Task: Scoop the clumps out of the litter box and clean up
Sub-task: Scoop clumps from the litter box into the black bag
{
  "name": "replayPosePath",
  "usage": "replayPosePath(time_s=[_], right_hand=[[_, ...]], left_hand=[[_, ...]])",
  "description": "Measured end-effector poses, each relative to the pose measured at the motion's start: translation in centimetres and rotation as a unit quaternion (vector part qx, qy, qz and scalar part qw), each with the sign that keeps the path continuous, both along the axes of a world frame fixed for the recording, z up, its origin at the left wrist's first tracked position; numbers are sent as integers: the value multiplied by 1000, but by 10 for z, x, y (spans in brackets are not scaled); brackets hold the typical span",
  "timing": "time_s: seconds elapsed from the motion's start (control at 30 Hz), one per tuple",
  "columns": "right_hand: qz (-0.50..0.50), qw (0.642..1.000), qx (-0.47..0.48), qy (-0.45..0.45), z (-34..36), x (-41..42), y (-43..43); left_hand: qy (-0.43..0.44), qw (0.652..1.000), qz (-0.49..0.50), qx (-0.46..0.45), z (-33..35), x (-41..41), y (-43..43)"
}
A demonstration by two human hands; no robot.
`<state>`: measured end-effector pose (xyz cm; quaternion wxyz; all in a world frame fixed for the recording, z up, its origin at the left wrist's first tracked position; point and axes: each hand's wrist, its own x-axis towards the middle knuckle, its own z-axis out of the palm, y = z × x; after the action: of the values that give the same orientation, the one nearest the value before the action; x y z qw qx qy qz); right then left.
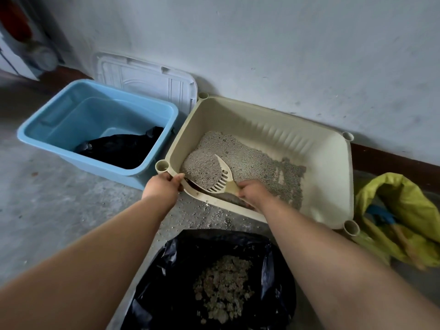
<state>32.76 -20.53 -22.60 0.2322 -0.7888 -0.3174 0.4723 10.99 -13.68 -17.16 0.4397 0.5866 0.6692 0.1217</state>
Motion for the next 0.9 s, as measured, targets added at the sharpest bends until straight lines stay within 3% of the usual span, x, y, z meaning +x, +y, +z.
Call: replayPosePath(time_s=[0.23, 0.57, 0.9], right_hand=[[-27, 999, 5, 16, 11, 11, -7], [19, 995, 36, -90, 31, 25, -18], [22, 993, 22, -113, 39, 28, -21]], left_hand=[[-1, 1000, 3, -4, 2, 1, 0], [19, 1000, -16, -13, 3, 0, 2], [13, 1000, -20, -13, 1, -1, 3]])
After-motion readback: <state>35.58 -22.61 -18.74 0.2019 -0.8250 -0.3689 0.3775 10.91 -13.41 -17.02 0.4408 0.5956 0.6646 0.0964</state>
